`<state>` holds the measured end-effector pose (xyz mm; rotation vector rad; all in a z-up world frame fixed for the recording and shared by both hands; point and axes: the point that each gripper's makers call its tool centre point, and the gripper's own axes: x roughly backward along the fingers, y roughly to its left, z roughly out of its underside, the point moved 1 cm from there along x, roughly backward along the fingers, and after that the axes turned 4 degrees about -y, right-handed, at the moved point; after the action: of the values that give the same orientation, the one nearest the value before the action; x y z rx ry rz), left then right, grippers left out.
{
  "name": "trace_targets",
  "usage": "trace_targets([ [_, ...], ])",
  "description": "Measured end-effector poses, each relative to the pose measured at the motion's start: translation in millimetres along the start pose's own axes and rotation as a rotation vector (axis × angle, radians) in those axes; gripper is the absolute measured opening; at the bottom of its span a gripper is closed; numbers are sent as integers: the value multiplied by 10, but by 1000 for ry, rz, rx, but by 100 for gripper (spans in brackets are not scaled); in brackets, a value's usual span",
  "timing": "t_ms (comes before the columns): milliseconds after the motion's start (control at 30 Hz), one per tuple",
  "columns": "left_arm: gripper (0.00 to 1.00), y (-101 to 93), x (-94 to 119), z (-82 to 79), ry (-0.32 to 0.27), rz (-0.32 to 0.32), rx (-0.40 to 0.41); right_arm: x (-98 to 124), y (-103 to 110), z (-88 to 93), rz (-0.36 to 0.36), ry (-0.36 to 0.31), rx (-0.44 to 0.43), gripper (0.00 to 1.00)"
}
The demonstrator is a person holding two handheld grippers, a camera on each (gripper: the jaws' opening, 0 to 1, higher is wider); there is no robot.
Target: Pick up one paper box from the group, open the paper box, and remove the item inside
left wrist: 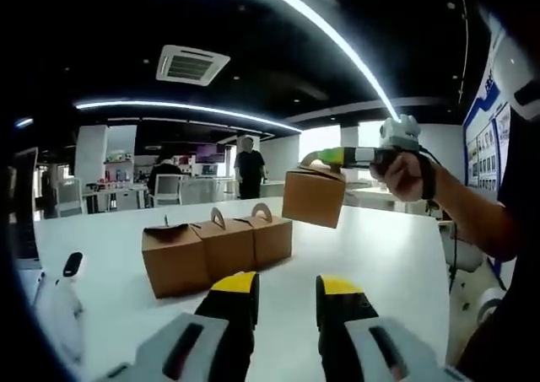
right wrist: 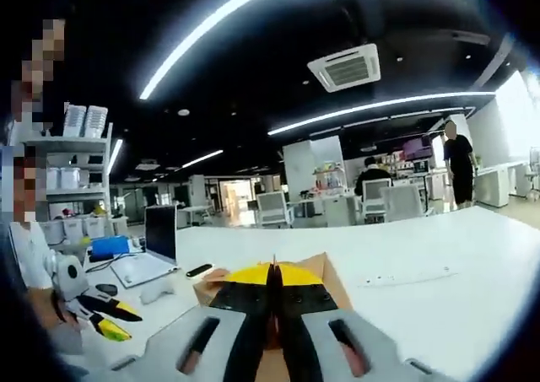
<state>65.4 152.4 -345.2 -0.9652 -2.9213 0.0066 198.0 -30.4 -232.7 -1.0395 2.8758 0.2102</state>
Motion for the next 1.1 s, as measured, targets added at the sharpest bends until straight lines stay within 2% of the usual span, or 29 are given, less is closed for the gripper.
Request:
trace_targets([
  [367,29,-33,-32,-30,-7,0,-5,-1,172,104,-75,18,-34,3],
  [633,29,-42,-55,26,10,5,0,16,301,192,-139,42,-47,3],
  [1100,29,-64,-59,11,6,6,3,48,460,298,-230,64,-34,3],
])
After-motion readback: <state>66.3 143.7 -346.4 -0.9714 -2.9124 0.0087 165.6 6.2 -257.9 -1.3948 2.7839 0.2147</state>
